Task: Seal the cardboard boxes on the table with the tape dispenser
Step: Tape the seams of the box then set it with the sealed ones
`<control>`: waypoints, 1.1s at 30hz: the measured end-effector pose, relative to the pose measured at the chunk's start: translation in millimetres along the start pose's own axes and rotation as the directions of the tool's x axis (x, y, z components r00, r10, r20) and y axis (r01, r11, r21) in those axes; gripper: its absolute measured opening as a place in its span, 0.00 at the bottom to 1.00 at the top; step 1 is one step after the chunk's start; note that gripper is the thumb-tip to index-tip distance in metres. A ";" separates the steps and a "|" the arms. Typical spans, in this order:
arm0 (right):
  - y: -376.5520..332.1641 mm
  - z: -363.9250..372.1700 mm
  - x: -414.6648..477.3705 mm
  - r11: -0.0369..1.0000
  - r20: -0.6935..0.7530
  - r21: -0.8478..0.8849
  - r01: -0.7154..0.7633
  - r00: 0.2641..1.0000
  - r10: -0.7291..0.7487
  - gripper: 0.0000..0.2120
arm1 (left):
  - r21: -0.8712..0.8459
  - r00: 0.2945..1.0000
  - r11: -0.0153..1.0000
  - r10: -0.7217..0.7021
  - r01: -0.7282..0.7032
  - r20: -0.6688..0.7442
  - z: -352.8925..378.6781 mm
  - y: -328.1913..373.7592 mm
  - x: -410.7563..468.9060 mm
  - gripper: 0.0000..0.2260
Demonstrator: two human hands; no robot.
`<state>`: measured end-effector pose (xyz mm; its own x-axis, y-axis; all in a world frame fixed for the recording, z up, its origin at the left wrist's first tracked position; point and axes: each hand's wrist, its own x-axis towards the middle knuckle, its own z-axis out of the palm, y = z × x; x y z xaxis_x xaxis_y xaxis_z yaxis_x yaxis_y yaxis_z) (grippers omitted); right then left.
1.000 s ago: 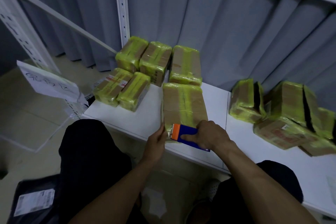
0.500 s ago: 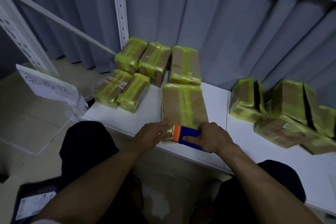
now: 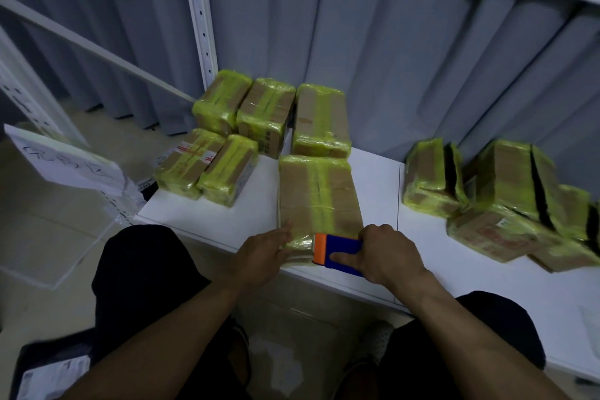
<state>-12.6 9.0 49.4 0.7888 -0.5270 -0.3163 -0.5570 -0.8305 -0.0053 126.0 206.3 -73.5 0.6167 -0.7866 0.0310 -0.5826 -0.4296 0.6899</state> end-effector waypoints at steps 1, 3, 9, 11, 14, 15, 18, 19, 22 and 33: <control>-3.5 2.2 0.6 1.000 -0.002 -0.004 0.003 1.000 -0.003 0.32 | 0.011 1.000 1.000 -0.017 0.017 0.002 -0.2 1.7 -2.7 0.20; -7.5 5.0 3.3 1.000 0.013 -0.006 0.016 1.000 -0.016 0.33 | 0.020 0.998 0.998 -0.064 0.064 0.000 -2.7 5.2 -6.1 0.22; -8.4 4.3 6.8 1.000 0.053 0.001 0.020 0.998 -0.020 0.31 | 0.147 0.996 0.985 0.094 -0.093 0.000 -4.5 9.6 -2.3 0.22; -7.9 6.6 7.0 1.000 0.057 0.014 0.016 0.998 -0.017 0.31 | 0.205 0.995 0.974 0.097 -0.092 -0.011 -4.6 9.8 0.1 0.23; -5.9 9.4 7.6 0.999 0.060 0.036 0.019 0.998 -0.021 0.32 | 0.330 0.980 0.923 0.199 -0.197 0.030 -2.4 11.6 0.4 0.36; -5.0 10.7 8.3 0.999 0.059 0.042 0.021 0.998 -0.023 0.32 | 0.345 0.975 0.913 0.222 -0.216 0.023 -1.3 9.9 0.3 0.37; -4.5 11.2 8.3 0.998 0.051 0.053 0.028 0.998 -0.030 0.31 | 0.344 0.979 0.920 0.203 -0.190 0.000 -0.2 5.4 2.0 0.36; -4.6 10.6 8.0 0.997 0.045 0.063 0.036 0.998 -0.039 0.32 | 0.352 0.983 0.920 0.184 -0.175 0.007 0.0 6.1 3.9 0.37; -0.5 4.0 4.4 0.993 0.045 0.109 0.045 0.998 -0.050 0.31 | 0.350 0.990 0.926 0.130 -0.141 0.053 -3.6 15.7 6.1 0.35; 26.7 6.9 2.3 0.996 0.049 0.085 -0.014 0.999 0.010 0.33 | 0.425 0.997 0.904 0.014 -0.045 0.077 -9.1 24.3 14.1 0.33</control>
<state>-27.4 -13.2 42.0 0.7698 -0.5258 -0.3620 -0.5880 -0.8048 -0.0814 125.4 188.9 -49.8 0.5661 -0.8242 -0.0150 -0.7797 -0.5412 0.3149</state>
